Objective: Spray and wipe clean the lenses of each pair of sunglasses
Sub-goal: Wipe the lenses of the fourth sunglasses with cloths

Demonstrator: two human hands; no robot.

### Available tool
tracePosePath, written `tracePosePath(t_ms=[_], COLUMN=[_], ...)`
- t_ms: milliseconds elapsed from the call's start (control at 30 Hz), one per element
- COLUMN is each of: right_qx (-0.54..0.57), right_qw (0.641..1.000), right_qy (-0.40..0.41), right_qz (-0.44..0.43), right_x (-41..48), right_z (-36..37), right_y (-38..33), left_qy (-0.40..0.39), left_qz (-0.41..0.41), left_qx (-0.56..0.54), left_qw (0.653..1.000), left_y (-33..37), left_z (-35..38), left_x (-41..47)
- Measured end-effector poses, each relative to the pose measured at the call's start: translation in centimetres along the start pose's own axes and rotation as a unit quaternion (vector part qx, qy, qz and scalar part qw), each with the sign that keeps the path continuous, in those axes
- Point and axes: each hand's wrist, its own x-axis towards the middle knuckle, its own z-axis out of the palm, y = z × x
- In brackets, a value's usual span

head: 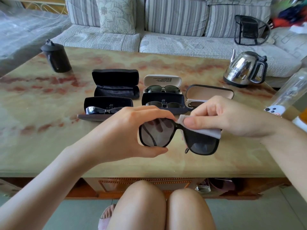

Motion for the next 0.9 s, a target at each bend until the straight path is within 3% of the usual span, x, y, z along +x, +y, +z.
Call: tracePosePath(t_ms=[300, 467, 633, 800, 900], right_qx=[0.063, 0.028, 0.017, -0.020, 0.004], right_qw=[0.995, 0.988, 0.987, 0.988, 0.989], right_qy=[0.083, 0.146, 0.153, 0.128, 0.124], right_qz=[-0.007, -0.036, -0.053, -0.079, -0.083], right_x=[-2.0, -2.2, -1.7, -1.2, -0.7], right_z=[0.1, 0.8, 1.0, 0.8, 1.0], right_y=[1.4, 2.3, 1.2, 0.0, -0.2], left_qy=[0.019, 0.007, -0.093, -0.095, -0.156], left_qz=[-0.026, -0.083, -0.179, -0.273, -0.274], left_qx=[-0.020, -0.081, -0.297, -0.331, -0.392], left_qw=[0.999, 0.993, 0.933, 0.898, 0.864], left_y=[-0.4, -0.3, 0.4, 1.0, 1.0], left_z=[-0.3, 0.0, -1.1, -1.3, -1.4], left_x=[-0.6, -0.8, 0.0, 1.5, 1.8])
